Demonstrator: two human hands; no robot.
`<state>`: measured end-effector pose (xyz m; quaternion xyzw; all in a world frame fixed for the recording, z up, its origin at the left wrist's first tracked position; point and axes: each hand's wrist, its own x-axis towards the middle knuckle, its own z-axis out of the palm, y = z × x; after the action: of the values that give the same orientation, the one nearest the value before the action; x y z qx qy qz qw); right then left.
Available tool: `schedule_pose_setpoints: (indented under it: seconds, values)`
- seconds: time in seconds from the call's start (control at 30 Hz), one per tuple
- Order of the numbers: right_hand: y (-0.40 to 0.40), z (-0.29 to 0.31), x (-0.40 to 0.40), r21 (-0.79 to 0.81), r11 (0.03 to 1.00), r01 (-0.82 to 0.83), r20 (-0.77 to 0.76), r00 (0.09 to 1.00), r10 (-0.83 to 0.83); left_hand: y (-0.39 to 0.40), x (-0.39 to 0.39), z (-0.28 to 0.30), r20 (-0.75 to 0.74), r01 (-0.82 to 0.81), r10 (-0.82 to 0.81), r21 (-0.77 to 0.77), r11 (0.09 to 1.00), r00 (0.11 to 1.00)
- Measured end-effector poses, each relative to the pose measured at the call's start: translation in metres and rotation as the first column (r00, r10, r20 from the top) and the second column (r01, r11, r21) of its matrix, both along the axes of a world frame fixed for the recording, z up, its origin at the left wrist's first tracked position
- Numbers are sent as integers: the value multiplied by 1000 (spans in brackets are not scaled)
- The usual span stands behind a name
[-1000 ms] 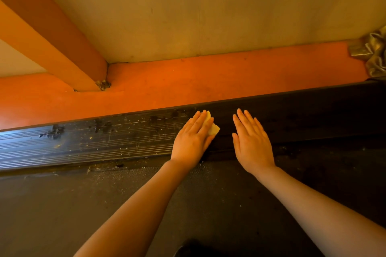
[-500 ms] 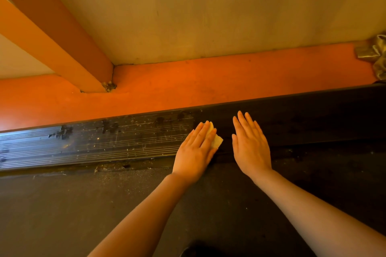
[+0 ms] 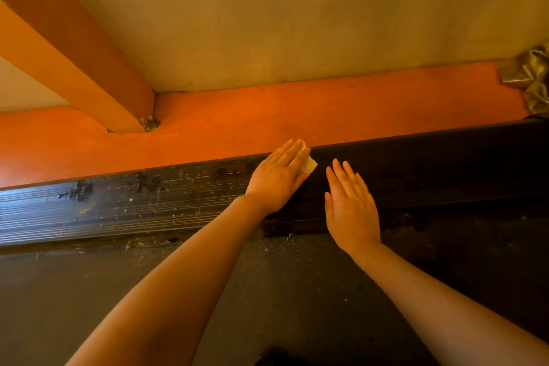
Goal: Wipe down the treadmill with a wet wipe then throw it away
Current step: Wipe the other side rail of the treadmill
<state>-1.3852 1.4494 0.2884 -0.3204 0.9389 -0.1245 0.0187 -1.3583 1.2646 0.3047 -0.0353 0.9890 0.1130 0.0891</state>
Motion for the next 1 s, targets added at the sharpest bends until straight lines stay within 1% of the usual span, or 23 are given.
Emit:
schedule_pose_setpoints:
  seconds: [0.13, 0.27, 0.43, 0.53, 0.63, 0.83, 1.0]
  values:
    - [0, 0, -1, 19, 1000, -8, -2, 1000, 8, -2, -14, 5, 28, 80, -81, 24, 996, 996]
    - [0, 1, -1, 14, 1000, -7, 1, 1000, 7, -6, -11, 9, 28, 98, -98, 9, 995, 995]
    - [-5, 5, 2, 6, 1000, 28, 69, 997, -29, -21, 12, 0, -22, 22, -22, 5, 1000, 1000]
    - [-15, 8, 2, 25, 999, -45, 95, 995, 43, -23, 21, -5, -49, 0, 1, 10, 1000, 999]
    - [-28, 10, 3, 10, 994, -106, 122, 987, 104, -15, 29, -7, -73, -52, 53, 15, 999, 996]
    - [-31, 7, 9, -11, 997, -81, 148, 986, 81, 7, 60, -11, -66, -84, 87, 48, 995, 994]
    - [-31, 6, 10, 16, 997, -74, 146, 987, 71, 25, 89, -18, -89, -137, 141, 53, 989, 986]
